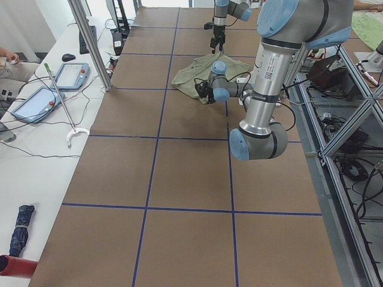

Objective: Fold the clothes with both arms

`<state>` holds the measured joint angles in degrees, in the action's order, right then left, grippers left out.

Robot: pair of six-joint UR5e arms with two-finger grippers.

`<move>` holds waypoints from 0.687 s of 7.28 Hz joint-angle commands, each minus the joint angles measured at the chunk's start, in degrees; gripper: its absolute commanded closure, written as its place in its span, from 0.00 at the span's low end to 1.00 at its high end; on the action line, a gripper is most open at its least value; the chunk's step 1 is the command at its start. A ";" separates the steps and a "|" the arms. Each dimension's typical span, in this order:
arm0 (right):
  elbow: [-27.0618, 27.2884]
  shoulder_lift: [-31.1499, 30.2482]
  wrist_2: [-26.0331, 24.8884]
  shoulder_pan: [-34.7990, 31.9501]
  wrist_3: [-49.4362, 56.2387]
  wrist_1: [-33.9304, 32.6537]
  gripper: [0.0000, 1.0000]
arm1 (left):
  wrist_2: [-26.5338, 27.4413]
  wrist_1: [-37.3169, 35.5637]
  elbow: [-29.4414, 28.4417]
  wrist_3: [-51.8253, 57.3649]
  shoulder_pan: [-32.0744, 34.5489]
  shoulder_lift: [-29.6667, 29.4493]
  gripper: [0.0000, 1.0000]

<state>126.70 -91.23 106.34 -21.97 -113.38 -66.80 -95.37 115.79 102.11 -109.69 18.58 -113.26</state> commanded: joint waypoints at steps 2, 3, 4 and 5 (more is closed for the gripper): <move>-0.05 -0.17 0.01 -0.09 0.00 0.00 0.00 | 0.71 0.05 0.28 1.93 0.23 -0.03 1.00; -0.14 -0.09 0.01 -0.09 0.00 -0.09 0.00 | 0.97 0.14 0.20 3.77 0.92 -0.03 1.00; -0.14 -0.17 0.01 -0.09 0.00 -0.09 0.00 | 1.06 0.05 0.19 5.52 2.24 -0.03 1.00; -0.14 -0.09 0.01 -0.01 0.00 -0.09 0.00 | 0.98 0.05 0.11 8.94 3.99 -0.03 1.00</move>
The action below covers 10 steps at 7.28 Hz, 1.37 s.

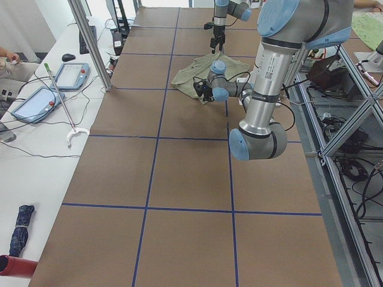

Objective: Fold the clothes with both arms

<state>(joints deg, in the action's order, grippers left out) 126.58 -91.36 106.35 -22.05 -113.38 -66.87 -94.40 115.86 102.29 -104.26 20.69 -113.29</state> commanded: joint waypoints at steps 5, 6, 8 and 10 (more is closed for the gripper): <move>-0.02 0.22 0.00 -2.38 0.00 -0.01 0.00 | -0.88 9.14 -20.36 26.72 22.34 -6.97 1.00; -0.37 0.31 -0.44 -3.60 0.09 -0.01 0.00 | -1.57 13.38 -27.77 27.18 24.21 -10.77 1.00; -3.86 3.88 -0.79 -6.85 0.18 -0.01 0.00 | -2.45 16.84 -42.27 27.79 26.59 -22.08 1.00; -9.84 10.57 -0.79 -9.49 0.26 -0.10 0.00 | -2.55 22.56 -48.94 27.97 26.86 -25.31 0.82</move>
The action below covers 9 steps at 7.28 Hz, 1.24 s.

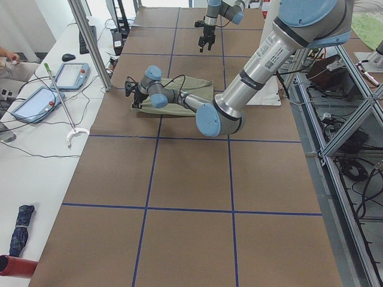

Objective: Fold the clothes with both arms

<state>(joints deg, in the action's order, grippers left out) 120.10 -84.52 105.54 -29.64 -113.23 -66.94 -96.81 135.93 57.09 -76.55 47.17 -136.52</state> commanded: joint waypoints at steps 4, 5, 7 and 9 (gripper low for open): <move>-14.96 22.32 -0.78 -2.01 11.54 -11.13 0.00 | -12.60 1.79 20.63 0.35 2.83 14.74 0.51; -18.03 25.60 -0.60 -0.61 21.46 -14.15 0.00 | -12.97 1.79 23.04 0.35 3.27 16.70 0.51; -24.10 32.45 -0.25 1.85 35.90 -19.68 0.00 | -13.41 1.79 25.77 0.35 3.45 19.44 0.51; -27.89 36.08 6.65 2.30 45.43 -24.81 0.00 | -14.20 1.79 26.31 0.35 3.45 20.24 0.51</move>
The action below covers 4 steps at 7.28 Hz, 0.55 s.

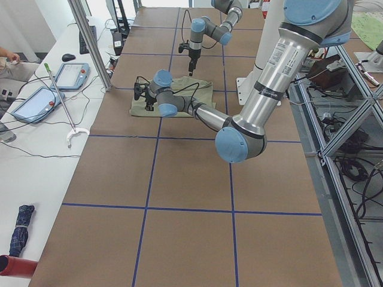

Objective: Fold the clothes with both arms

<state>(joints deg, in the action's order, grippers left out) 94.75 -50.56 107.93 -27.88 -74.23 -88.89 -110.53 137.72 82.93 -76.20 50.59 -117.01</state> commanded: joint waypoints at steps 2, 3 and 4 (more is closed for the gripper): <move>-9.28 6.24 9.89 0.98 9.09 -2.95 0.00 | -0.56 0.00 0.48 0.00 0.04 1.34 0.50; -10.10 7.05 10.63 0.98 9.63 -4.00 0.00 | -0.56 0.00 0.65 0.00 0.04 1.87 0.50; -10.20 7.32 10.90 1.24 9.81 -5.92 0.00 | -0.56 0.00 0.66 0.00 0.04 1.96 0.50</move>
<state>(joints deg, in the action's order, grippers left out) 85.52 -44.15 117.71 -26.85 -65.07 -92.94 -111.08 137.72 83.52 -76.20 50.62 -115.36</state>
